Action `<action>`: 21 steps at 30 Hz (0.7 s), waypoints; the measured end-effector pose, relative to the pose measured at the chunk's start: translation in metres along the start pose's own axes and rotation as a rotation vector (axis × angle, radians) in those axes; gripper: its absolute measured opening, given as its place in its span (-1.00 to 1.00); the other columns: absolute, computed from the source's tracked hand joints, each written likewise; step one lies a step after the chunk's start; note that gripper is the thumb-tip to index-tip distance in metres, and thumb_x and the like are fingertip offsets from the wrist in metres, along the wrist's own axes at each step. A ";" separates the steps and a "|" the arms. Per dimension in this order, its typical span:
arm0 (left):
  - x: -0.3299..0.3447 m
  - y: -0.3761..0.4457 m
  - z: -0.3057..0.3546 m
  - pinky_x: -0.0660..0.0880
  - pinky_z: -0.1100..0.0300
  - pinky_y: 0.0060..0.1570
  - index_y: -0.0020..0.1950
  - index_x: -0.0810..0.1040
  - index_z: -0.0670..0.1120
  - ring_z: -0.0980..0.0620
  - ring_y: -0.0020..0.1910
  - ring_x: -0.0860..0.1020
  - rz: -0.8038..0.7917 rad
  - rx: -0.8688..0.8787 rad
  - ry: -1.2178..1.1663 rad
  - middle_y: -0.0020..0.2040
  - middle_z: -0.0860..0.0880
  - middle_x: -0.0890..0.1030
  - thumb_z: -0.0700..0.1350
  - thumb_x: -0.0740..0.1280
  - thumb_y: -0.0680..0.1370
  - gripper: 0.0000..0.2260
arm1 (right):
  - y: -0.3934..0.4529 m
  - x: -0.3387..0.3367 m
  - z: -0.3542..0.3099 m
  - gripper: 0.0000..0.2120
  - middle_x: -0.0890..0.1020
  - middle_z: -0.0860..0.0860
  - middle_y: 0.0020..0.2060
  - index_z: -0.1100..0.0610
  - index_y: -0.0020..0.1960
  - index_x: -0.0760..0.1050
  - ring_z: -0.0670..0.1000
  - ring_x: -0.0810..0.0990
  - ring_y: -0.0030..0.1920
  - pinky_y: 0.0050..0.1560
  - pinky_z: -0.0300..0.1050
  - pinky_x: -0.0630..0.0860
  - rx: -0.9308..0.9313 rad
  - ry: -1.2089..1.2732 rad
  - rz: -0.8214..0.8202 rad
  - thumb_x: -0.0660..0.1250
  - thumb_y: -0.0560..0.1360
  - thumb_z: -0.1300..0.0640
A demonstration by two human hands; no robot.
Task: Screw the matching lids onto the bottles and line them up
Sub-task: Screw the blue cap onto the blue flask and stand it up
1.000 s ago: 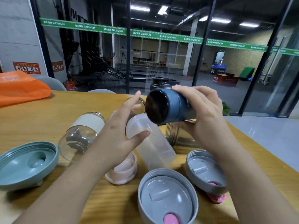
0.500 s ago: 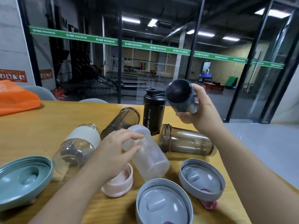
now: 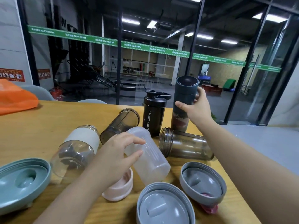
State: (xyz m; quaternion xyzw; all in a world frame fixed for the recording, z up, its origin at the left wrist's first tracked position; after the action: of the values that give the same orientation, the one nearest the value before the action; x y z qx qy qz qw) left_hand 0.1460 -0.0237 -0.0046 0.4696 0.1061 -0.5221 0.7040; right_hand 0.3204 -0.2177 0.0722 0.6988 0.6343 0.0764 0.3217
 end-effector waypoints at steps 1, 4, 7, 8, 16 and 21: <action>0.000 0.000 -0.001 0.28 0.48 0.05 0.04 0.53 0.24 0.37 0.13 0.37 0.001 -0.005 -0.011 -0.02 0.39 0.46 -0.05 0.36 0.50 -0.80 | 0.003 0.000 0.001 -0.25 0.49 0.03 0.29 0.02 0.40 0.22 0.00 0.47 0.18 0.26 0.12 0.45 0.007 -0.023 0.003 0.54 0.33 0.13; 0.001 0.000 -0.002 0.25 0.55 0.03 0.04 0.53 0.23 0.38 0.14 0.37 -0.001 -0.028 -0.039 -0.01 0.38 0.47 -0.01 0.36 0.50 -0.83 | 0.011 -0.001 0.005 -0.22 0.48 0.05 0.32 0.03 0.41 0.22 0.09 0.47 0.28 0.27 0.15 0.45 0.024 -0.099 0.001 0.55 0.32 0.06; 0.003 0.000 -0.003 0.28 0.49 0.02 0.05 0.52 0.23 0.34 0.14 0.39 -0.008 -0.039 -0.038 0.02 0.37 0.46 0.02 0.36 0.50 -0.83 | 0.017 -0.002 0.009 -0.22 0.49 0.05 0.30 0.05 0.41 0.22 0.10 0.48 0.27 0.23 0.12 0.47 0.039 -0.148 0.010 0.54 0.32 0.01; 0.004 0.000 -0.004 0.29 0.46 0.02 0.05 0.52 0.24 0.32 0.14 0.40 -0.008 -0.039 -0.042 0.02 0.36 0.47 0.03 0.36 0.50 -0.84 | 0.018 -0.002 0.010 -0.22 0.50 0.05 0.30 0.05 0.41 0.23 0.10 0.48 0.26 0.21 0.12 0.48 0.048 -0.155 0.014 0.54 0.32 -0.01; 0.004 0.000 -0.006 0.32 0.37 0.03 -0.04 0.47 0.32 0.33 0.12 0.38 -0.005 -0.062 -0.051 0.02 0.36 0.46 0.18 0.28 0.43 -0.87 | 0.021 0.001 0.023 -0.23 0.51 0.07 0.27 0.08 0.38 0.24 0.12 0.50 0.23 0.19 0.13 0.49 0.125 -0.171 0.034 0.53 0.31 -0.08; 0.002 0.000 -0.006 0.37 0.33 0.02 -0.02 0.50 0.27 0.30 0.08 0.42 0.025 -0.074 -0.053 0.00 0.29 0.49 0.11 0.34 0.48 -0.89 | 0.022 0.002 0.025 -0.21 0.51 0.07 0.28 0.07 0.38 0.23 0.13 0.51 0.23 0.19 0.15 0.50 0.129 -0.197 0.026 0.53 0.30 -0.11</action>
State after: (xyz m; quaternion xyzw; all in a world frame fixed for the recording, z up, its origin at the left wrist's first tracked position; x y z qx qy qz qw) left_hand 0.1487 -0.0199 -0.0094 0.4308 0.1008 -0.5214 0.7297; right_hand 0.3523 -0.2248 0.0640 0.7304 0.5941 -0.0295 0.3356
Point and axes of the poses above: each hand's wrist, its own y-axis towards the middle knuckle, its own x-axis out of the palm, z = x × y, the point moved 6 cm from there along y, towards the middle knuckle
